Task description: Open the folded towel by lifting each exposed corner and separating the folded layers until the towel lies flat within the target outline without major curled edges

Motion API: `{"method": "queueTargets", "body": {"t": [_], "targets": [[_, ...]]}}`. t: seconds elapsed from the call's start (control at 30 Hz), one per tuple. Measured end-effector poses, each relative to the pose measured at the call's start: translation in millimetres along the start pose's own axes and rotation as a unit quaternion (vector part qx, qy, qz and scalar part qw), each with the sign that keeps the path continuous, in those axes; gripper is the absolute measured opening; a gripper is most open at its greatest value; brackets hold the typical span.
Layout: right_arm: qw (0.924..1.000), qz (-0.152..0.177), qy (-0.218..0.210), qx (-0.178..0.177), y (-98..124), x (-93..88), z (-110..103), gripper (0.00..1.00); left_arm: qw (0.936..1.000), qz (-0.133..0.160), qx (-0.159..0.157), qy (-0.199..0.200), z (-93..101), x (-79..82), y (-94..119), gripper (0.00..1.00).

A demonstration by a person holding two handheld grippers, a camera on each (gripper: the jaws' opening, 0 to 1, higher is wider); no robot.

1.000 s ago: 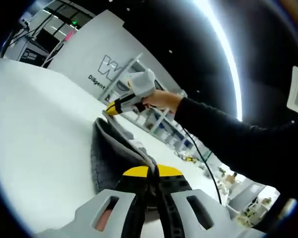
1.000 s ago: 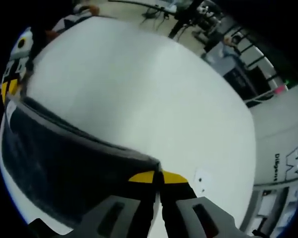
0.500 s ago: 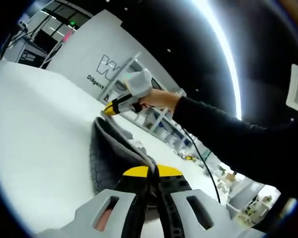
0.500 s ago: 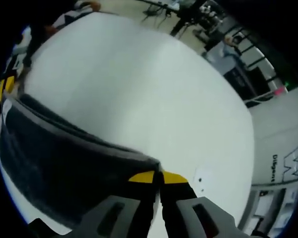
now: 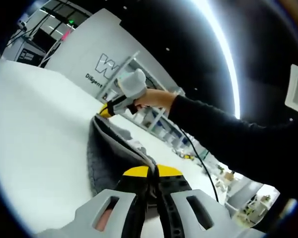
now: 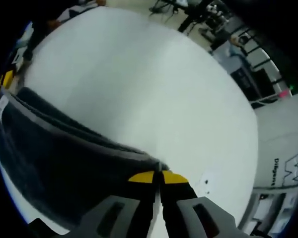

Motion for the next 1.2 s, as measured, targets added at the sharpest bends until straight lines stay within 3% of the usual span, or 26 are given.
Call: {"method": "queueTargets", "body": {"t": [0.23, 0.57, 0.8, 0.87, 1.2], "targets": [[0.9998, 0.003, -0.003, 0.022, -4.1, 1.9, -1.5, 0.00, 0.9999, -0.006, -0.006, 0.012, -1.3, -0.8, -0.9, 0.02], [0.9991, 0.013, 0.001, 0.041, -15.3, 3.8, -4.8, 0.13, 0.9997, -0.011, -0.010, 0.020, -0.9, -2.0, 0.3, 0.02], [0.9990, 0.011, -0.006, 0.044, -21.2, 2.4, -4.9, 0.06, 0.9997, -0.011, -0.010, 0.021, -0.4, -2.5, 0.8, 0.02], [0.9991, -0.004, 0.017, 0.037, -22.1, 1.8, -4.9, 0.01, 0.9997, -0.011, -0.010, 0.021, -0.6, -2.5, 0.9, 0.03], [0.9994, -0.002, 0.019, 0.028, -16.5, 1.7, 4.7, 0.00, 0.9996, -0.014, -0.009, 0.024, -1.6, -2.2, 1.7, 0.02]]}}
Point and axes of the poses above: the point that each gripper's makers call its tool centre point, and the gripper's own axes: y roughly backward along the fingers, z roughly to its right, x roughly out of its top, the point moved 8 cm from there along y, roughly backward along the fingers, and after that the axes turned 4 degrees about z, right-handed, at the moved point
